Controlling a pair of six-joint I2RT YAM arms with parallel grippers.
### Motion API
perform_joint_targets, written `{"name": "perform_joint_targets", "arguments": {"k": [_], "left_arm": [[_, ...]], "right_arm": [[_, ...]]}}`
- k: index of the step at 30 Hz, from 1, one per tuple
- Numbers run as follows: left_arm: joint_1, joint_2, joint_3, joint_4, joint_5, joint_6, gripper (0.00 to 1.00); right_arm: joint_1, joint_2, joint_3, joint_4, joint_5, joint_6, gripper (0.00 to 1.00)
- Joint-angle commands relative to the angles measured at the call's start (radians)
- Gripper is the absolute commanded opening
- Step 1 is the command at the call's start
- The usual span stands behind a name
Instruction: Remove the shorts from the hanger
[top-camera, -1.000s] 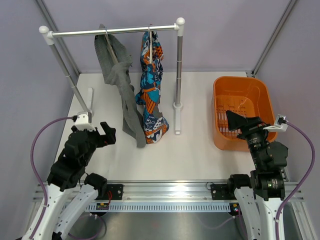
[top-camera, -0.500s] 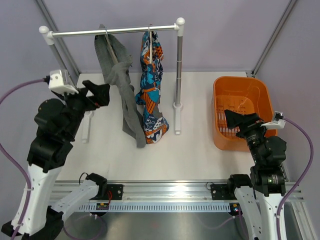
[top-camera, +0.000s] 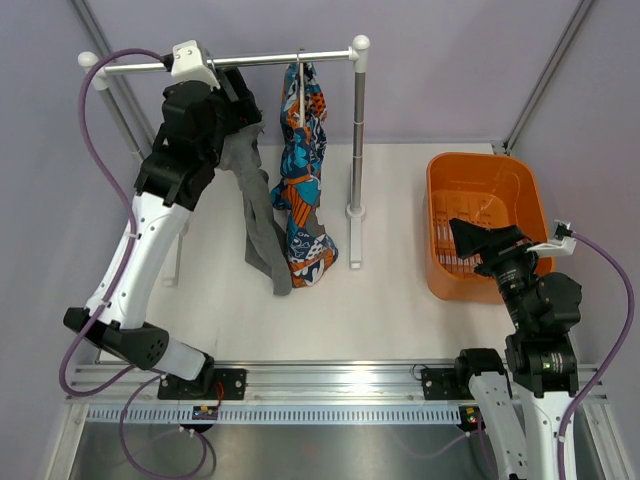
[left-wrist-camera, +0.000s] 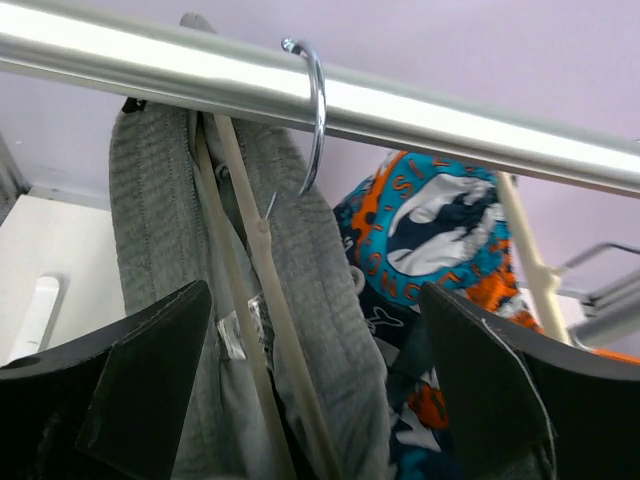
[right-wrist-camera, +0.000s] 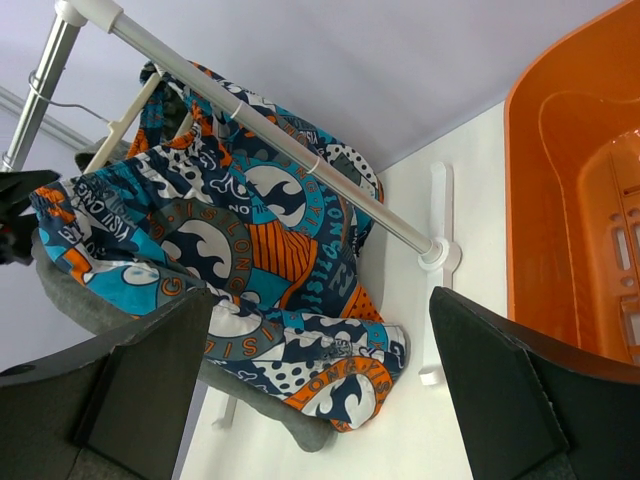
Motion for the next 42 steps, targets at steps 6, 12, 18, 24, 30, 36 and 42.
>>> {"name": "perform_joint_targets", "arguments": {"k": [6,12,18,24,30,36,42], "left_arm": [[0.003,0.076,0.123,0.089,-0.168,0.087,0.85],[0.003,0.122,0.14,0.085,-0.205,0.132,0.84],[0.003,0.151,0.146,0.085,-0.207,0.139,0.79],[0.003,0.158,0.137,0.074,-0.217,0.139,0.79],[0.001,0.16,0.134,0.072,-0.222,0.15,0.66],[0.003,0.169,0.129,0.066,-0.227,0.167,0.51],[0.001,0.175,0.126,0.065,-0.22,0.17,0.4]], "right_arm": [[-0.004,-0.006,0.01,0.008,-0.027,0.0,0.99],[-0.004,-0.011,0.004,-0.005,-0.018,-0.004,1.0],[-0.004,-0.021,0.007,-0.015,-0.01,-0.004,0.99],[-0.005,-0.026,0.006,-0.018,-0.004,-0.005,0.99],[-0.004,-0.024,-0.004,-0.015,-0.003,-0.004,1.0],[-0.004,-0.024,-0.005,-0.014,-0.003,0.004,1.0],[-0.004,-0.027,-0.002,-0.018,-0.003,0.001,0.99]]}}
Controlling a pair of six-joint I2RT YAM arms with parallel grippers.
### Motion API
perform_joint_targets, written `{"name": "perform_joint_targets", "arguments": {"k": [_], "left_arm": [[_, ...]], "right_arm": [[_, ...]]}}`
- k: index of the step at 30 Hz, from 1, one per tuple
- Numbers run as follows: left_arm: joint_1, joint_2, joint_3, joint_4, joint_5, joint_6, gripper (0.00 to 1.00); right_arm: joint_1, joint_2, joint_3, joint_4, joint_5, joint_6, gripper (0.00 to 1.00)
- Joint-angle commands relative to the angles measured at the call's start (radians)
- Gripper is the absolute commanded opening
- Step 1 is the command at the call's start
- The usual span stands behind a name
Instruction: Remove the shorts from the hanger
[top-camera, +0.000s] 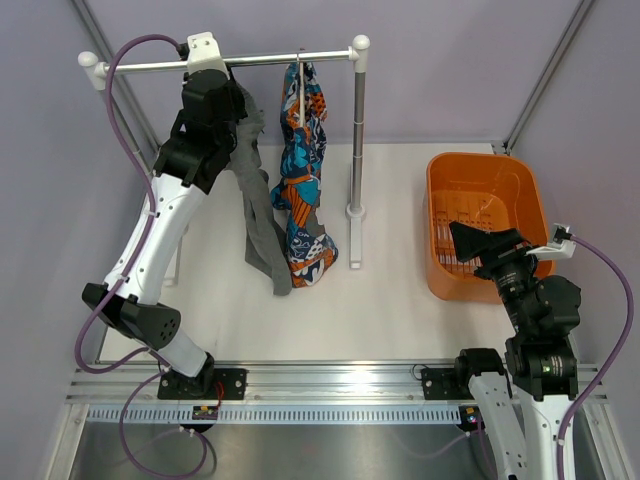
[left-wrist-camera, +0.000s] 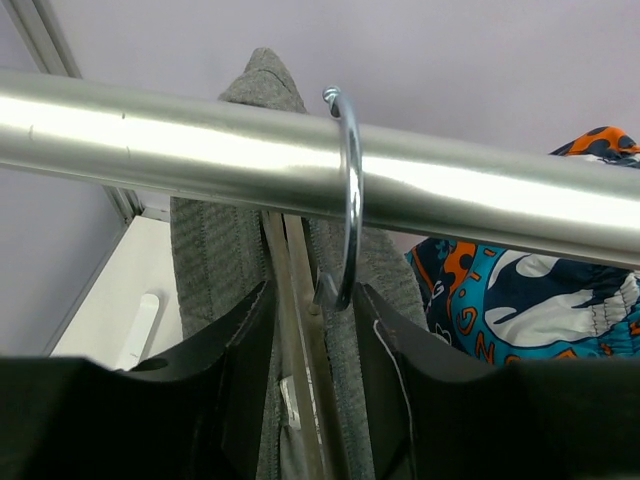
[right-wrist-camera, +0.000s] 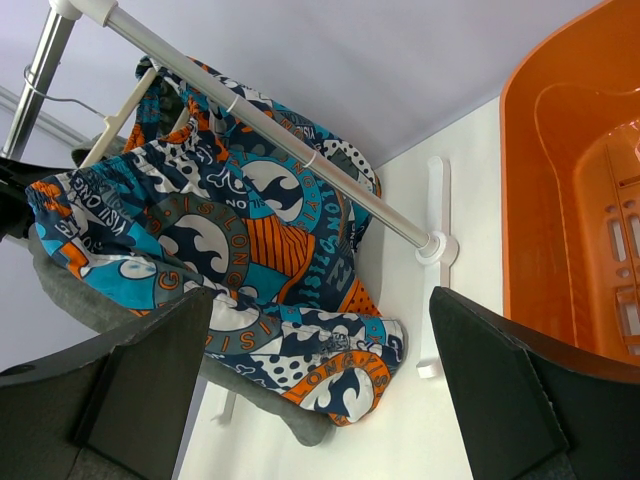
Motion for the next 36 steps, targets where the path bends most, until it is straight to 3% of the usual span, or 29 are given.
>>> {"name": "perform_joint_targets", "arguments": {"k": [1,5,10,11,26,36], "left_arm": [[0.001,0.007,0.022,0.041,-0.027,0.01,0.38],[0.001,0.004,0.022,0.054,0.005,0.016,0.29],[0.001,-0.005,0.036,0.043,0.016,0.03,0.01],[0.001,-0.013,0.041,0.041,0.016,0.032,0.0],[0.001,-0.053,0.193,-0.002,0.091,0.07,0.0],[-0.027,-0.126,0.122,-0.04,0.078,0.055,0.0]], "right_arm": [[-0.004,-0.006,0.003,0.003,-0.004,0.0,0.99],[-0.004,-0.008,0.004,-0.001,-0.001,-0.004,1.0],[-0.005,-0.005,0.006,0.002,-0.006,-0.007,0.99],[-0.005,-0.003,0.006,0.003,-0.008,-0.009,0.99],[-0.005,0.035,0.021,0.028,-0.032,-0.024,0.99],[-0.005,0.053,0.018,0.048,-0.04,-0.02,0.99]]}}
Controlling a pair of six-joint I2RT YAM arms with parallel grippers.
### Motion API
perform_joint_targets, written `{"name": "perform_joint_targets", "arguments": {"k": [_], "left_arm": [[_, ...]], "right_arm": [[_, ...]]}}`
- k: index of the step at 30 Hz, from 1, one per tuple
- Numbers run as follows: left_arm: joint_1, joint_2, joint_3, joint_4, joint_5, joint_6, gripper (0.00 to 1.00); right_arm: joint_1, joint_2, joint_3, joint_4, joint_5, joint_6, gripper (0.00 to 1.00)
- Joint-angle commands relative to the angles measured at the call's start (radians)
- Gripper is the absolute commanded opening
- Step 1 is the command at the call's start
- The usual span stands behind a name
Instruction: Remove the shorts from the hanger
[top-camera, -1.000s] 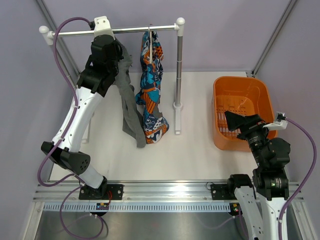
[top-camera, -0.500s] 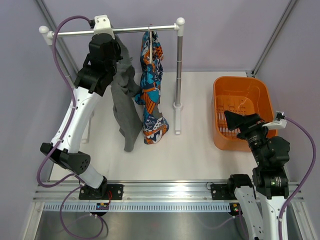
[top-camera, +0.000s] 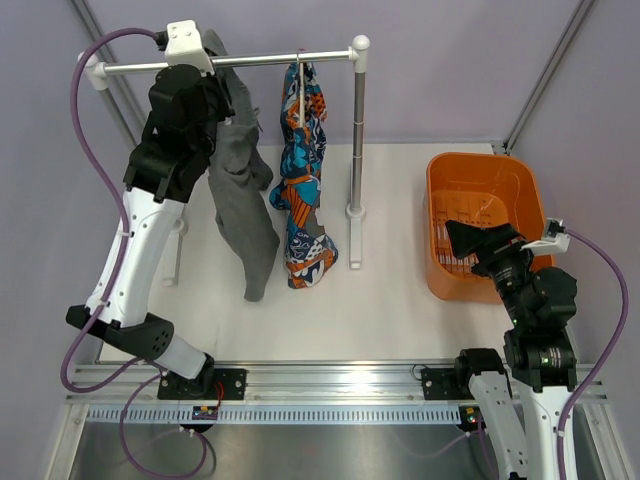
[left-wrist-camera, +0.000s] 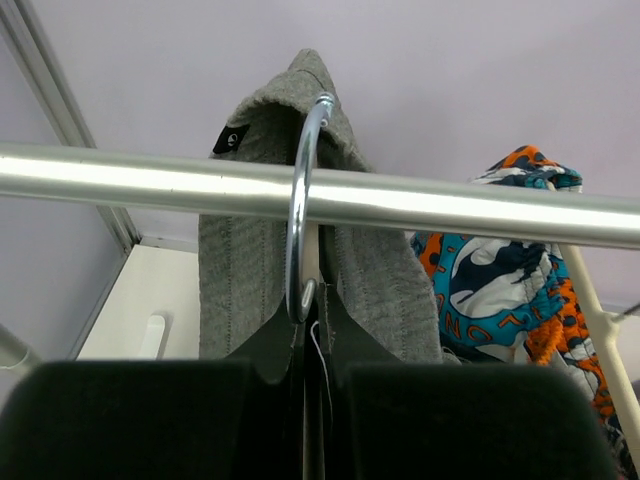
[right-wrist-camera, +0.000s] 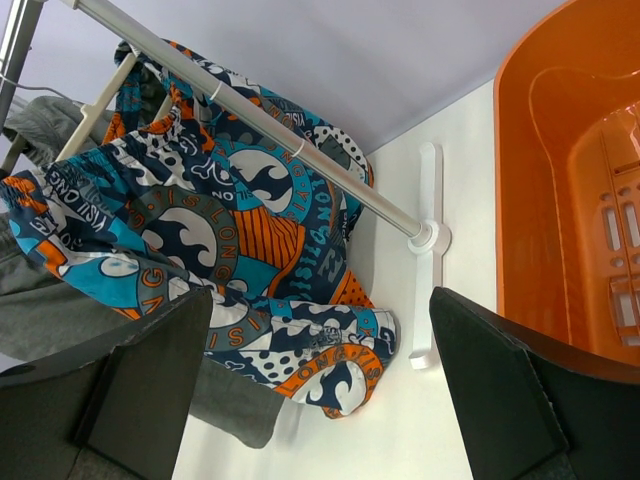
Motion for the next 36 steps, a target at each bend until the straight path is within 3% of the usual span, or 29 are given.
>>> {"name": "perform_joint_targets", "arguments": {"k": [1,9,14,21,24,30,36], "left_arm": [[-0.026,-0.07,-0.003,0.06,-0.002,0.002,0.0],[-0.098,-0.173,-0.095,-0.014,-0.065,-0.005,0.0],[-0.145,-0.283,-0.26,-0.041,-0.118,-0.025,0.0],[-0.178,-0.469,-0.495,-0.112,-0.05,-0.085,0.0],[-0.182,-0.549,-0.587,-0.15,0.046,-0.101,0.0],[-0.19,-0.705,-0.776,-0.17,0.417,-0.11,0.0],[-0.228,-0.805,-0.891,-0.13,0.851,-0.053,0.0]], "right_arm": [[-0.004,0.014,0.015,0.059,-0.033,-0.008,0.99],[-0.004,0.031,0.026,0.056,-0.073,-0.045,1.0],[-0.004,0.08,0.053,0.003,-0.129,-0.108,0.99],[-0.004,0.103,0.03,0.048,-0.243,-0.139,0.99],[-0.005,0.106,0.013,0.072,-0.268,-0.137,0.99],[-0.004,0.149,0.018,0.082,-0.329,-0.111,0.99],[-0.004,0.181,0.036,0.15,-0.488,-0.061,0.99]]}}
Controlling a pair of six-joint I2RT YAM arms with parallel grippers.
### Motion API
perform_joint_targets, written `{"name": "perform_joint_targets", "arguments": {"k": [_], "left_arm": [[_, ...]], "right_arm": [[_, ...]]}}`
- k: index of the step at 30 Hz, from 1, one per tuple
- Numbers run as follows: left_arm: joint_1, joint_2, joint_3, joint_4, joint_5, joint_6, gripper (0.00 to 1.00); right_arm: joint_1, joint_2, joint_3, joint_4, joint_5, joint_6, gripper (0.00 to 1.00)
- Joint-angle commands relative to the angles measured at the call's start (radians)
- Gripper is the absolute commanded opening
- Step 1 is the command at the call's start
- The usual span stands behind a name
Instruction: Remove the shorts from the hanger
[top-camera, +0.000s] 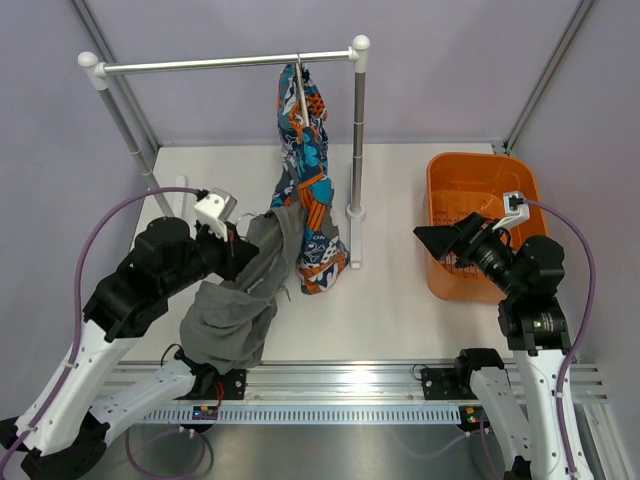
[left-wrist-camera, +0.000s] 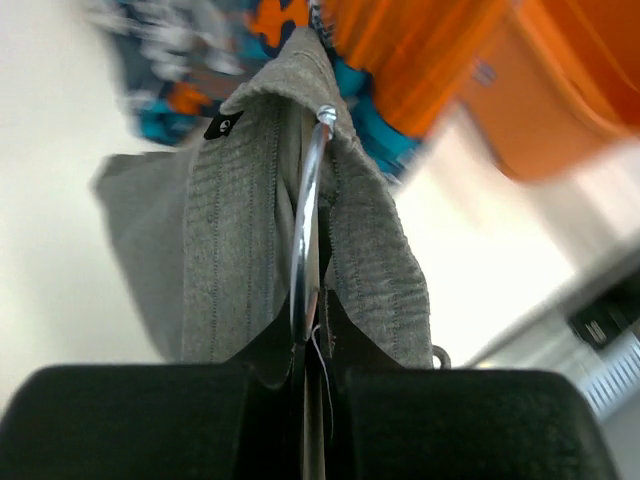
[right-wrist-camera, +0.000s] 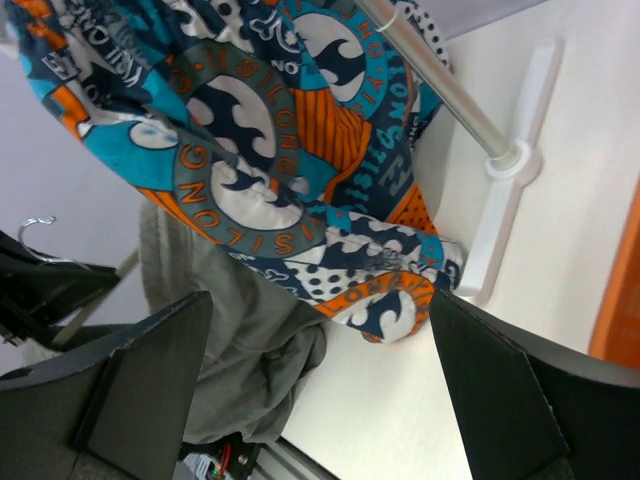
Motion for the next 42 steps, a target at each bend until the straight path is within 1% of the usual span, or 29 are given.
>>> {"name": "perform_joint_targets", "arguments": {"k": [1,3,4,8,9,10,12,14,15,16,17,18,19,20,21,22,25,30,42], "left_arm": [[-0.032,-0.044,-0.032,0.1,0.365,0.036,0.0],[-0.069,-0.036,-0.044,0.102,0.393,0.043,0.0],[-0.086,-0.019,-0.054,0.112,0.379,0.044,0.0],[-0.201,0.039,-0.063,0.172,0.244,0.016,0.0],[-0.25,0.053,-0.061,0.187,0.215,0.013,0.0],[-0.273,0.068,-0.06,0.22,0.182,0.008,0.0],[-0.316,0.12,-0.051,0.247,0.149,0.005,0.0],[-0.379,0.16,-0.037,0.278,0.083,0.013,0.0],[-0.414,0.204,-0.017,0.283,0.054,0.016,0.0],[-0.429,0.228,-0.006,0.295,0.002,0.02,0.0],[-0.439,0.249,0.003,0.3,-0.013,0.027,0.0],[-0.448,0.269,0.012,0.306,-0.055,0.028,0.0],[-0.452,0.306,0.035,0.312,-0.093,0.03,0.0],[-0.453,0.323,0.046,0.31,-0.122,0.03,0.0],[-0.454,0.34,0.058,0.309,-0.159,0.027,0.0],[-0.454,0.364,0.083,0.306,-0.215,0.024,0.0],[-0.453,0.392,0.124,0.289,-0.292,0.014,0.0],[-0.454,0.423,0.181,0.281,-0.285,0.016,0.0],[-0.453,0.415,0.172,0.258,-0.265,0.017,0.0]], "right_arm": [[-0.004,-0.004,0.022,0.099,-0.138,0.045,0.99],[-0.002,-0.011,0.022,0.137,-0.172,0.078,0.98],[0.003,-0.018,0.026,0.139,-0.189,0.084,0.98],[0.042,-0.017,0.063,0.085,-0.167,0.057,0.95],[0.055,-0.015,0.068,0.065,-0.161,0.045,0.95],[0.067,-0.009,0.075,0.054,-0.134,0.039,0.94],[0.133,0.002,0.079,0.044,-0.103,0.034,0.93],[0.194,0.037,0.089,0.027,-0.039,0.028,0.91],[0.278,0.054,0.097,0.002,-0.009,0.011,0.91],[0.326,0.095,0.118,-0.015,0.073,-0.001,0.9],[0.375,0.113,0.131,-0.031,0.124,-0.012,0.89],[0.47,0.135,0.141,-0.062,0.171,-0.03,0.89],[0.511,0.156,0.167,-0.082,0.271,-0.037,0.88],[0.545,0.193,0.181,-0.103,0.32,-0.041,0.87],[0.597,0.212,0.206,-0.145,0.404,-0.049,0.86],[0.618,0.225,0.216,-0.165,0.435,-0.055,0.86],[0.671,0.282,0.252,-0.22,0.535,-0.064,0.84],[0.724,0.373,0.284,-0.265,0.691,-0.06,0.83],[0.814,0.511,0.358,-0.239,0.81,-0.046,0.81]]}}
